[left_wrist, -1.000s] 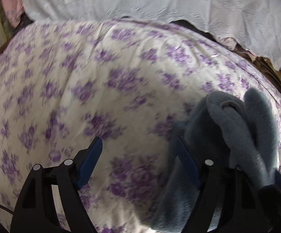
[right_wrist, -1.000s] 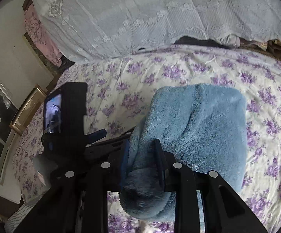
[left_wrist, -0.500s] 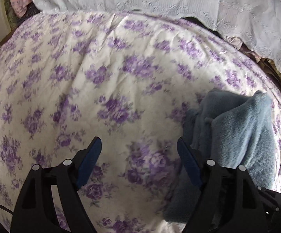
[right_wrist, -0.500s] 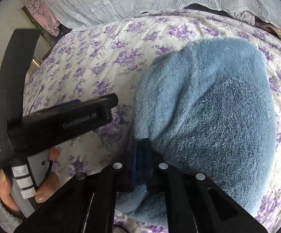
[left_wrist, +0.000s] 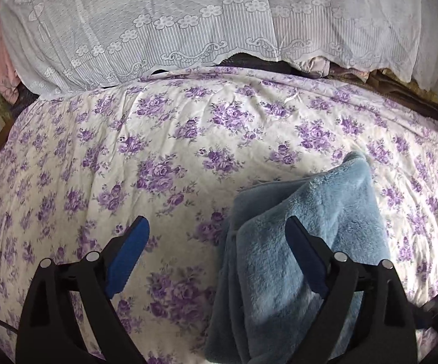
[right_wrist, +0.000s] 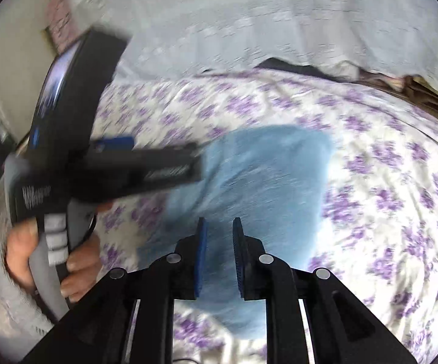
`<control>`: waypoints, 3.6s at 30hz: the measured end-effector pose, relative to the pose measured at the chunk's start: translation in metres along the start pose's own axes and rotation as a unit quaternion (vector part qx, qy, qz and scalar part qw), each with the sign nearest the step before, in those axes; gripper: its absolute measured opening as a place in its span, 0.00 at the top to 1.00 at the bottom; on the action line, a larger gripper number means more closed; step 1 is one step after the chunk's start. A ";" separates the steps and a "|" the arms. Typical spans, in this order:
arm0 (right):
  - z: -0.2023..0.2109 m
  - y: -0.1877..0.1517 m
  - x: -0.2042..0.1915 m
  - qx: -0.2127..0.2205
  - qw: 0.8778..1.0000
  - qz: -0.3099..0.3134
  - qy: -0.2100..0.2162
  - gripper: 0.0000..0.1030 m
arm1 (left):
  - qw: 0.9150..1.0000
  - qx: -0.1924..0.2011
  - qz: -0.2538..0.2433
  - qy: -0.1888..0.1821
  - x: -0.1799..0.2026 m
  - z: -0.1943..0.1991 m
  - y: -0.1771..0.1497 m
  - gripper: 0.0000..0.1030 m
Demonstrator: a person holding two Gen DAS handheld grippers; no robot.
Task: Fold small clothes
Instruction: 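Lay the folded jacket bundle on the bed and open the right tool, then grasp the folded jacket bundle with the left tool while the right tool grasps it too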
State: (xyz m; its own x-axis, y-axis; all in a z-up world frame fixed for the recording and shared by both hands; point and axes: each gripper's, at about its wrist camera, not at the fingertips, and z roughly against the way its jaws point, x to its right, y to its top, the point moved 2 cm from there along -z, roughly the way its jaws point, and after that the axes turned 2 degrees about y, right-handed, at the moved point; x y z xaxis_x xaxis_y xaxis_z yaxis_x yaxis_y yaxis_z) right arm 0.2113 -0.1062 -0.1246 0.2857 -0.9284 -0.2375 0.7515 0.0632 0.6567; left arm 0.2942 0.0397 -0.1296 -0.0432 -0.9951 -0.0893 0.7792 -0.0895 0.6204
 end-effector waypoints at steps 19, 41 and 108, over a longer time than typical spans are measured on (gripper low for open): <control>-0.027 -0.011 0.044 -0.023 0.998 -0.055 -0.025 0.78 | 0.999 -0.045 -0.009 0.019 0.004 -0.038 -0.016 0.04; -0.020 -0.065 0.019 -0.052 0.998 -0.009 -0.021 0.65 | 0.997 -0.064 -0.030 0.035 0.003 -0.027 -0.090 0.04; -0.085 -0.043 0.097 -0.050 0.947 -0.263 0.175 0.34 | 0.962 -0.115 0.110 -0.222 -0.015 -0.071 -0.066 0.06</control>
State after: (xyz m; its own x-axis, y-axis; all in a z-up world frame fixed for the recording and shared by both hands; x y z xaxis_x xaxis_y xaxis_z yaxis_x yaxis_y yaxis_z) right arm 0.2570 -0.1682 -0.2368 0.0233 -0.6635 -0.7478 0.8924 -0.3234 0.3147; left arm 0.2877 0.0635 -0.2239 -0.0842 -0.9136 0.3979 0.9157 0.0865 0.3924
